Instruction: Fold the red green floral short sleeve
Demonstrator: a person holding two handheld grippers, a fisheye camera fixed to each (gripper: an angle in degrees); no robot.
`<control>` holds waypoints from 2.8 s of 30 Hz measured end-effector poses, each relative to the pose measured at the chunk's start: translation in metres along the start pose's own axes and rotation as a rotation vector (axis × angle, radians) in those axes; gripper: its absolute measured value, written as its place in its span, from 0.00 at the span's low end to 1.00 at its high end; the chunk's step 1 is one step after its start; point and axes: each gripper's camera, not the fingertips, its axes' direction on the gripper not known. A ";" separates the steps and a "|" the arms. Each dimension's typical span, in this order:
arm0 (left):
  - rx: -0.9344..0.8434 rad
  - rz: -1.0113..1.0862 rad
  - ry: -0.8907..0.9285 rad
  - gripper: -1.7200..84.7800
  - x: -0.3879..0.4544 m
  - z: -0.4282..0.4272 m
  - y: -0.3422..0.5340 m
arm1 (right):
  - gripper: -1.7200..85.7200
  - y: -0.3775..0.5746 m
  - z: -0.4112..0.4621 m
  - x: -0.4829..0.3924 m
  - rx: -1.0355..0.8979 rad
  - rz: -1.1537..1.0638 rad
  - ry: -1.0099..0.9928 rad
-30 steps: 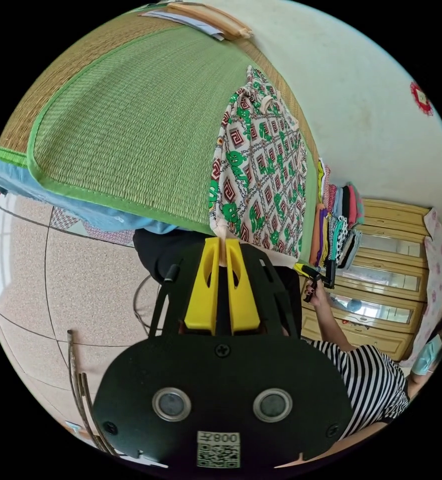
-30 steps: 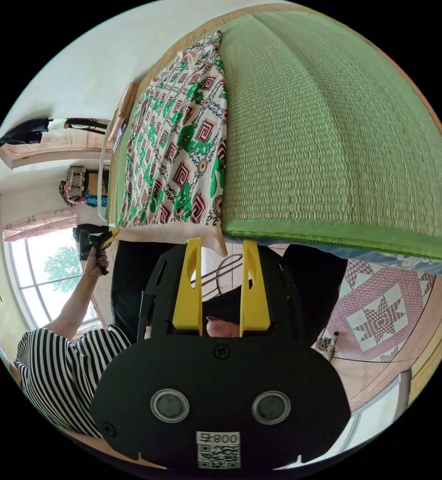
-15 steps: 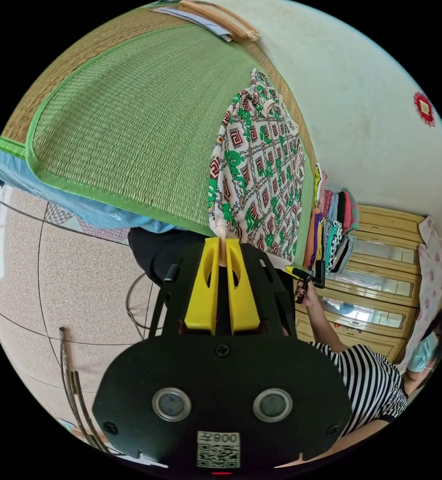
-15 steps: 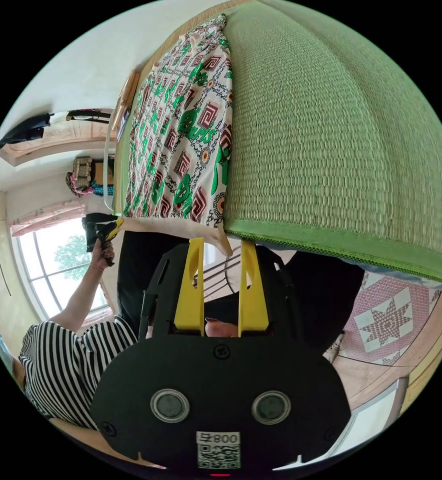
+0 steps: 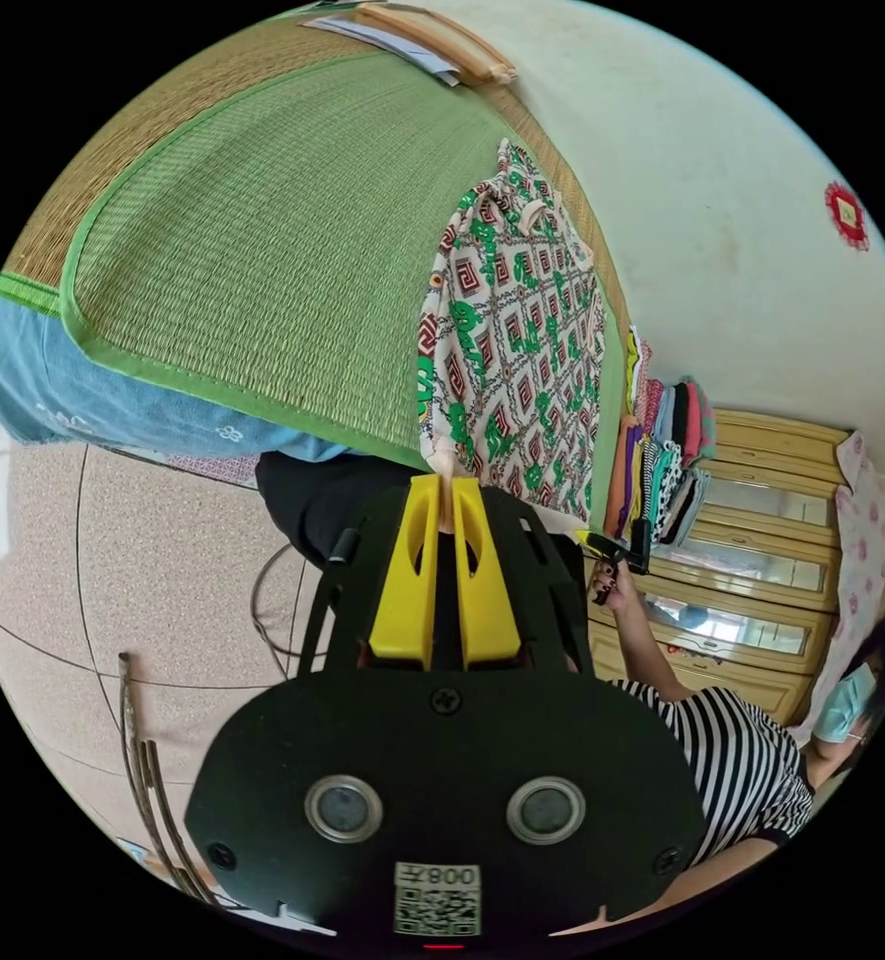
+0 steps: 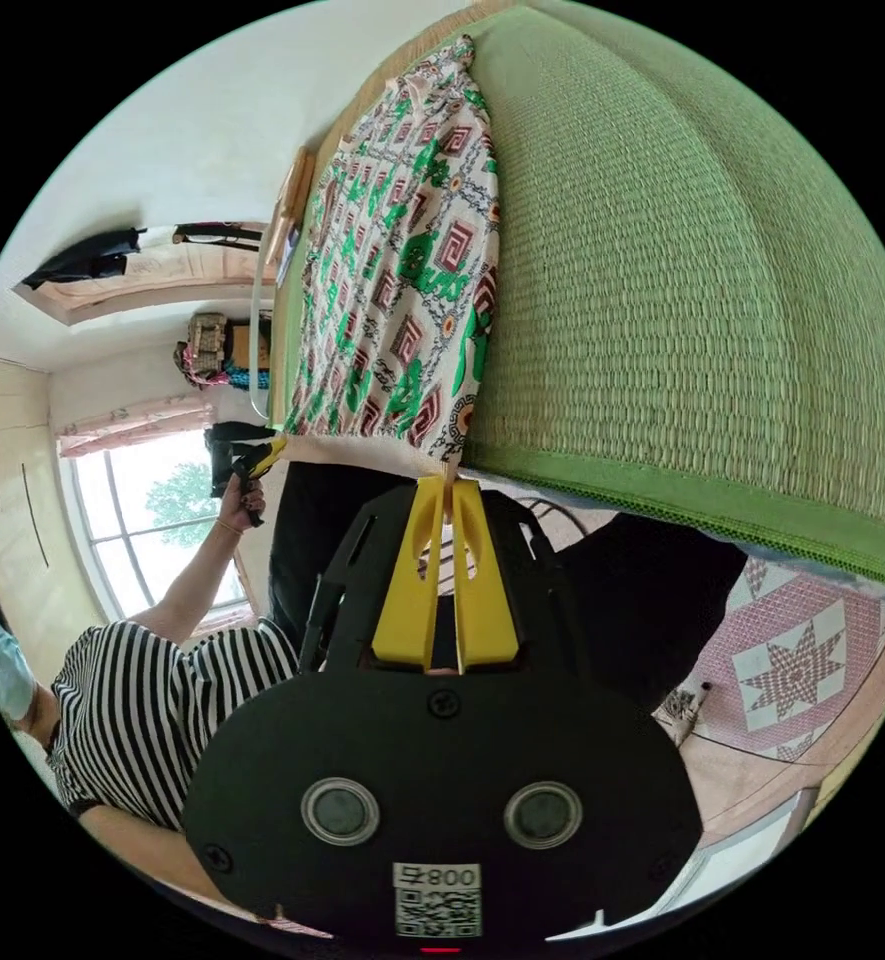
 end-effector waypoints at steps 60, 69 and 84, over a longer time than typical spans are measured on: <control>0.126 0.083 0.322 0.05 0.090 -0.041 -0.347 | 0.03 -0.185 -0.206 -0.008 0.129 -0.115 -0.120; 0.117 0.023 0.283 0.05 0.083 -0.015 -0.448 | 0.03 -0.267 -0.208 0.030 0.089 -0.075 -0.127; 0.181 -0.052 0.392 0.07 0.071 0.010 -0.535 | 0.03 -0.325 -0.222 0.082 0.122 0.045 -0.281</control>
